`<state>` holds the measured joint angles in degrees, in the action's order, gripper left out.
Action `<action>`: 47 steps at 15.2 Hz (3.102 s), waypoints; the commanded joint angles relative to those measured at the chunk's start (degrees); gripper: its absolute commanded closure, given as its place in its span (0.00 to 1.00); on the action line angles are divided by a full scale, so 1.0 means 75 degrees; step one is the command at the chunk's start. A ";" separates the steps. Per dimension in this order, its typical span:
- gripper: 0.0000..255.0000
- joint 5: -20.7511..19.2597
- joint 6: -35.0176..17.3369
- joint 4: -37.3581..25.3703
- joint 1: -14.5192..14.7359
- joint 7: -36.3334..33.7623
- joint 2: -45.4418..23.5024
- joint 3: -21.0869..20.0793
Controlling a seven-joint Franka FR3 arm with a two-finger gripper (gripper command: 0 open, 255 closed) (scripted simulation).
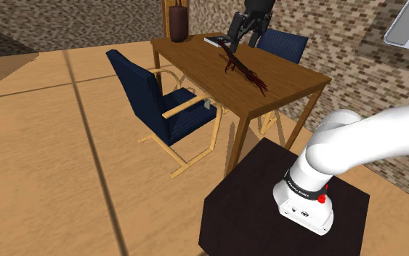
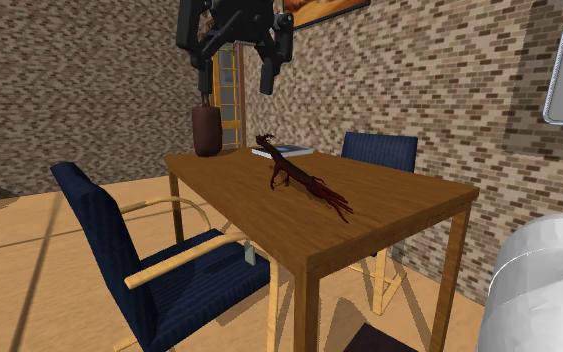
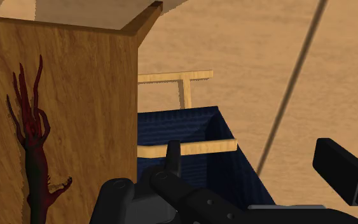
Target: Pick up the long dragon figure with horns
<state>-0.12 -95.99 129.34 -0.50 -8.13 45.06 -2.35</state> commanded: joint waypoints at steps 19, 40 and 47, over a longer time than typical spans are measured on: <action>0.00 -0.0527 -0.2417 -0.0621 -0.0721 0.1974 -0.3107 0.2185; 0.00 0.1349 -0.3643 -0.3483 -0.1586 0.4400 -0.7661 0.3563; 1.00 0.1437 -0.3964 -0.3268 -0.1600 0.4471 -0.7780 0.3538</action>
<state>10.63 -125.64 104.81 -12.50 25.40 -13.25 24.19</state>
